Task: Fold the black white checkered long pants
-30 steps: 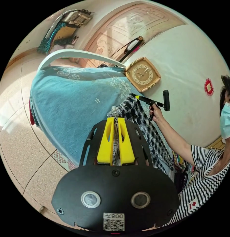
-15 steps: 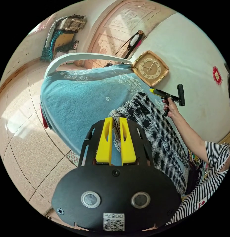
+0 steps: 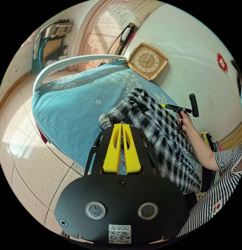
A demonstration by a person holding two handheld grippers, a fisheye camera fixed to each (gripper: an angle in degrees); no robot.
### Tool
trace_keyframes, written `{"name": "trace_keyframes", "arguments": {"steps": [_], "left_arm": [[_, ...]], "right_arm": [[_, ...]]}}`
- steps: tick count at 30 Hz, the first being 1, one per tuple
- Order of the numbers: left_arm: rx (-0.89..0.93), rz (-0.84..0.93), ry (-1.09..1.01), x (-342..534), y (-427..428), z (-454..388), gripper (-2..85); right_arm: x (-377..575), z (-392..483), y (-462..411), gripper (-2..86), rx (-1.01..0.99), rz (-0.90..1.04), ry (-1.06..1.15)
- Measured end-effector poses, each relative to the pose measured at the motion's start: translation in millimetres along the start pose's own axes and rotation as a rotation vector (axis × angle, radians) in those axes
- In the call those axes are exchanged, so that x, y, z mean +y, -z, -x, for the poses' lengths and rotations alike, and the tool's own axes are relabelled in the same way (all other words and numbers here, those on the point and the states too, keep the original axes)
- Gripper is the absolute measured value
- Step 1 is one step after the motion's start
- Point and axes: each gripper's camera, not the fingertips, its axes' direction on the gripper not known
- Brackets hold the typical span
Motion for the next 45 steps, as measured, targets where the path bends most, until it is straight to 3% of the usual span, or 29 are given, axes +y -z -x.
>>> {"name": "trace_keyframes", "arguments": {"steps": [6,15,23,31,40,45], "left_arm": [[0.169,-0.051,-0.188,-56,-8,-74,3.5],[0.361,0.210,-0.647,-174,-128,-268,5.9],[0.140,0.453,-0.951,-238,-206,-428,7.3],[-0.114,0.618,-1.163,-246,-247,-518,7.2],[-0.028,0.710,-1.164,-253,-252,-575,2.6],[-0.101,0.671,-1.178,-242,-239,-596,1.3]], "right_arm": [[76,-32,95,1.6,0.049,-0.106,-0.116],[121,-72,170,10.3,0.098,-0.002,-0.199],[110,-68,188,10.9,0.183,0.113,-0.157],[96,-32,198,8.7,0.190,0.172,-0.090],[81,14,208,2.8,0.262,0.216,-0.079],[74,41,217,0.7,0.256,0.226,-0.094]]}}
